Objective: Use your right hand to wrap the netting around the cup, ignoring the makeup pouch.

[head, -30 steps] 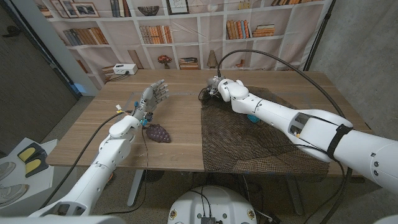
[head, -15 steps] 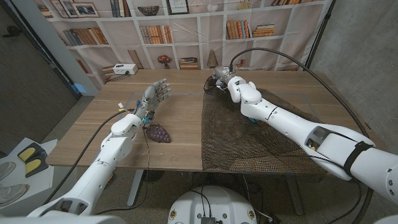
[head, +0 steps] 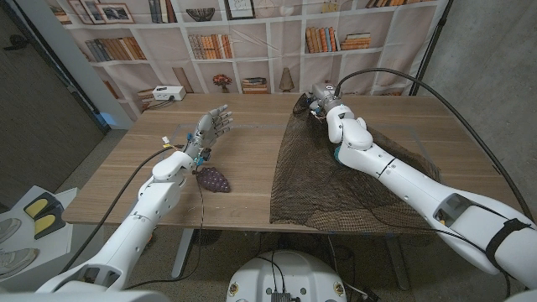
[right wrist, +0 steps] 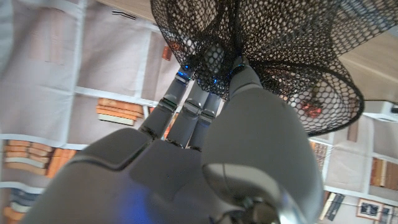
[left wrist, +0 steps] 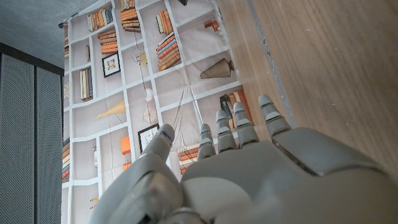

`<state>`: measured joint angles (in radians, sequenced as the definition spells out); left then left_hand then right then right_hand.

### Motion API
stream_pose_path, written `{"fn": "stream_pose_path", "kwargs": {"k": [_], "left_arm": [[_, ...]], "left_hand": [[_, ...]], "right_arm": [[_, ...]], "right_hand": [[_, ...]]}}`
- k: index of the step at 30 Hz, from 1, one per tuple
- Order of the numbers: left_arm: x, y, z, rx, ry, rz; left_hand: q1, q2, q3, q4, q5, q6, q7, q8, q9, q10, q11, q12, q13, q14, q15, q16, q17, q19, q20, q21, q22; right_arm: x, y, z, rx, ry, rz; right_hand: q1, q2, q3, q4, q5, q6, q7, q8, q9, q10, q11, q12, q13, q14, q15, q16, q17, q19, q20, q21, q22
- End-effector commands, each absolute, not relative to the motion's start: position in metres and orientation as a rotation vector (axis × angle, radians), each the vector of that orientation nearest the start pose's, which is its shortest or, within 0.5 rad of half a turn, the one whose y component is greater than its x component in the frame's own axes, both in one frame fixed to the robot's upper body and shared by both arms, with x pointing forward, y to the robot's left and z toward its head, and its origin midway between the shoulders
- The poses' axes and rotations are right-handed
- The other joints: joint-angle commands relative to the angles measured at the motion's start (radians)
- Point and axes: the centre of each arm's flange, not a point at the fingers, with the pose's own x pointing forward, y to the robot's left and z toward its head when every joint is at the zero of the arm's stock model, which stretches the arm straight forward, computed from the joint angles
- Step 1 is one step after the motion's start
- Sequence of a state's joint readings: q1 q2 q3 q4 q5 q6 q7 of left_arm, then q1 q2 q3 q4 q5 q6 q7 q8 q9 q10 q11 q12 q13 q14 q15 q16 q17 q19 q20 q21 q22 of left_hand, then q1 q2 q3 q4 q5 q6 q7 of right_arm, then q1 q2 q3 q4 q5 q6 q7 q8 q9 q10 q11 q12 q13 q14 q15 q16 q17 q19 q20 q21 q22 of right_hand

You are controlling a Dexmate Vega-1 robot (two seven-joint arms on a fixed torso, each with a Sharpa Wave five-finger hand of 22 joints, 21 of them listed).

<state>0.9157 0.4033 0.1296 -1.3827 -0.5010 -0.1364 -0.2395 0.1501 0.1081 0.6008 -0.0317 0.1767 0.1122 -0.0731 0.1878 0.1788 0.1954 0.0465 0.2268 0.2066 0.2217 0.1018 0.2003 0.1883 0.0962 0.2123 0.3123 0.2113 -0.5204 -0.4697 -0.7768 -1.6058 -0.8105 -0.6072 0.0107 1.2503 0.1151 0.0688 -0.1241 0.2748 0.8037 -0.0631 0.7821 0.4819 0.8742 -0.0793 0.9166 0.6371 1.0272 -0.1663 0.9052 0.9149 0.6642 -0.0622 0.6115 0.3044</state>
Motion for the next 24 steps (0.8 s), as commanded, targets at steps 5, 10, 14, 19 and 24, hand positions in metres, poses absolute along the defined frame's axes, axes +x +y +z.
{"fn": "stream_pose_path", "kwargs": {"k": [5,10,14,19,24], "left_arm": [[0.642,0.290,-0.015,0.004,-0.568,-0.311],[0.642,0.284,-0.012,0.011,-0.568,-0.319],[0.643,0.280,-0.010,0.018,-0.566,-0.326],[0.644,0.275,-0.009,0.025,-0.562,-0.334],[0.645,0.272,-0.007,0.030,-0.559,-0.341]], "left_hand": [[-0.009,-0.005,0.006,0.000,-0.002,0.000,0.000,0.001,0.003,0.006,-0.002,-0.001,0.002,0.006,0.001,-0.001,0.004,0.010,0.003,-0.005,0.005],[-0.009,-0.005,0.006,0.000,-0.002,0.001,0.000,0.002,0.003,0.007,-0.004,-0.001,0.002,0.006,0.000,-0.001,0.004,0.010,0.003,-0.005,0.005],[-0.009,-0.005,0.006,-0.001,-0.002,0.000,0.000,0.002,0.003,0.007,-0.003,-0.001,0.002,0.007,0.000,0.000,0.004,0.011,0.003,-0.005,0.005],[-0.009,-0.005,0.007,-0.001,-0.002,0.001,0.000,0.002,0.003,0.006,-0.002,-0.002,0.002,0.007,0.000,-0.001,0.004,0.011,0.003,-0.005,0.005],[-0.009,-0.005,0.007,-0.001,-0.002,0.000,0.000,0.002,0.003,0.006,-0.001,-0.002,0.002,0.006,0.000,-0.001,0.004,0.011,0.003,-0.005,0.005]], "right_arm": [[0.592,-0.219,0.059,-1.282,-0.405,-0.475],[0.580,-0.236,0.048,-1.253,-0.368,-0.502],[0.572,-0.248,0.039,-1.237,-0.336,-0.520],[0.564,-0.262,0.028,-1.214,-0.286,-0.539],[0.556,-0.275,0.017,-1.199,-0.232,-0.549]], "right_hand": [[0.019,0.027,-0.004,0.005,0.001,-0.003,-0.006,0.008,0.065,0.010,-0.015,0.002,-0.001,0.011,-0.048,-0.012,0.006,-0.013,-0.008,0.017,0.002],[0.021,0.027,-0.004,0.005,0.001,-0.002,-0.004,0.011,0.064,0.013,-0.015,0.003,0.000,0.014,-0.048,-0.017,0.009,-0.015,-0.006,0.024,0.002],[0.021,0.027,-0.006,0.006,0.001,-0.001,-0.005,0.013,0.063,0.013,-0.016,0.002,0.001,0.017,-0.048,-0.020,0.010,-0.020,-0.005,0.029,0.002],[0.023,0.028,-0.007,0.007,0.001,-0.004,-0.004,0.014,0.060,0.013,-0.016,0.001,0.001,0.016,-0.048,-0.027,0.010,-0.024,-0.004,0.036,0.001],[0.024,0.028,-0.008,0.008,0.000,-0.005,-0.005,0.015,0.059,0.012,-0.016,0.001,0.003,0.019,-0.047,-0.031,0.012,-0.031,-0.002,0.044,0.000]]}}
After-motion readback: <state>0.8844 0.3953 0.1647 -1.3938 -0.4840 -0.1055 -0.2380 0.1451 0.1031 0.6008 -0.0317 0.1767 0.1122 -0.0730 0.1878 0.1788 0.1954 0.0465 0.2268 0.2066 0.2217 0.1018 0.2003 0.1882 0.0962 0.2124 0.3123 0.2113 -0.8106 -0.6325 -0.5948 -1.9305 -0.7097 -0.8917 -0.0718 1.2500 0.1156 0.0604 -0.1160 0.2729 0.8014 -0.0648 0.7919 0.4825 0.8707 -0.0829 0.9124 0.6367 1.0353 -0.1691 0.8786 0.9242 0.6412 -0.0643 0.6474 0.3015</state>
